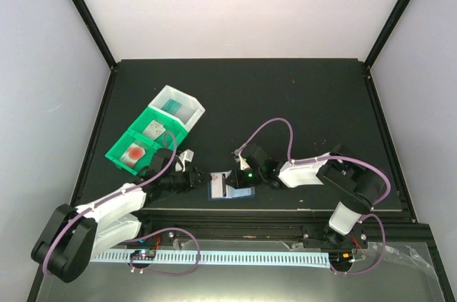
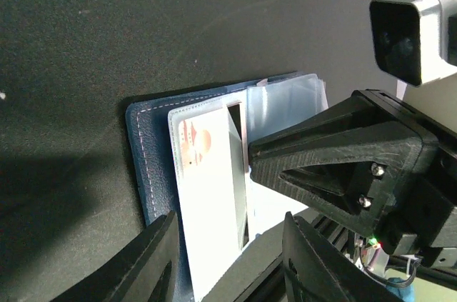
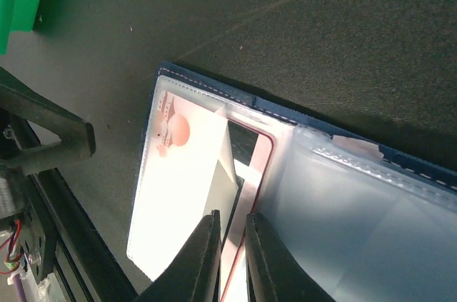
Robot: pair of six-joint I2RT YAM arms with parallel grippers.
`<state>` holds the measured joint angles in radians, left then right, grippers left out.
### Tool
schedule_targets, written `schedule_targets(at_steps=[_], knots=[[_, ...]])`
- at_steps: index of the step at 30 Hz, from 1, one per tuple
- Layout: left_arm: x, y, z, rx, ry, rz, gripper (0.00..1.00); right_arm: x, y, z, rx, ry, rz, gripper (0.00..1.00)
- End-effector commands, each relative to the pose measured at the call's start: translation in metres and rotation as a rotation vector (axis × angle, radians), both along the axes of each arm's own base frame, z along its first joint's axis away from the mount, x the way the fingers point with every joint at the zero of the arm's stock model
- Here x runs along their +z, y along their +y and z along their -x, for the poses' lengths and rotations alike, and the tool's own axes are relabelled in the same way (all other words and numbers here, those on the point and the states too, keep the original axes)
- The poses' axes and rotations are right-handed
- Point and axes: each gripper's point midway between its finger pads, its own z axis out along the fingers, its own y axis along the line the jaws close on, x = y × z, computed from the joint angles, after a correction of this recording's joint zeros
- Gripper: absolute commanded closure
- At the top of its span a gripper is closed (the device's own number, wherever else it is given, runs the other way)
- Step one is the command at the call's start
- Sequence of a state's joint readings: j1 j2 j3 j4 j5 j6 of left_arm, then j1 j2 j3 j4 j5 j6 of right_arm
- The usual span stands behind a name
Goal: Take the credit cards out of the card holder
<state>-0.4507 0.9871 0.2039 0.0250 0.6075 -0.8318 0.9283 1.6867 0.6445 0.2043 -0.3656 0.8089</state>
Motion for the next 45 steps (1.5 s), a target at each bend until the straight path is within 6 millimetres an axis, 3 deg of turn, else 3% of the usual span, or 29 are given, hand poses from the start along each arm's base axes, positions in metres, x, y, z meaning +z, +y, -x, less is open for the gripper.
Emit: schedule_targets(at_steps=[1,11,29,45], knots=[[0.003,-0.01,-0.003,-0.023,-0.019,0.034,0.59,-0.008,-0.008,0.001,-0.008,-0.019,0.038,0.86],[-0.012,-0.017,-0.004,-0.035,0.014,0.009,0.74,-0.011,-0.006,0.002,-0.012,-0.009,0.019,0.86],[-0.049,-0.01,-0.001,-0.03,0.073,-0.144,0.98,-0.006,-0.003,-0.002,-0.052,-0.014,-0.044,0.83],[-0.057,-0.004,0.001,-0.016,0.08,-0.199,0.98,0.006,-0.004,-0.003,-0.092,-0.011,-0.1,0.86]])
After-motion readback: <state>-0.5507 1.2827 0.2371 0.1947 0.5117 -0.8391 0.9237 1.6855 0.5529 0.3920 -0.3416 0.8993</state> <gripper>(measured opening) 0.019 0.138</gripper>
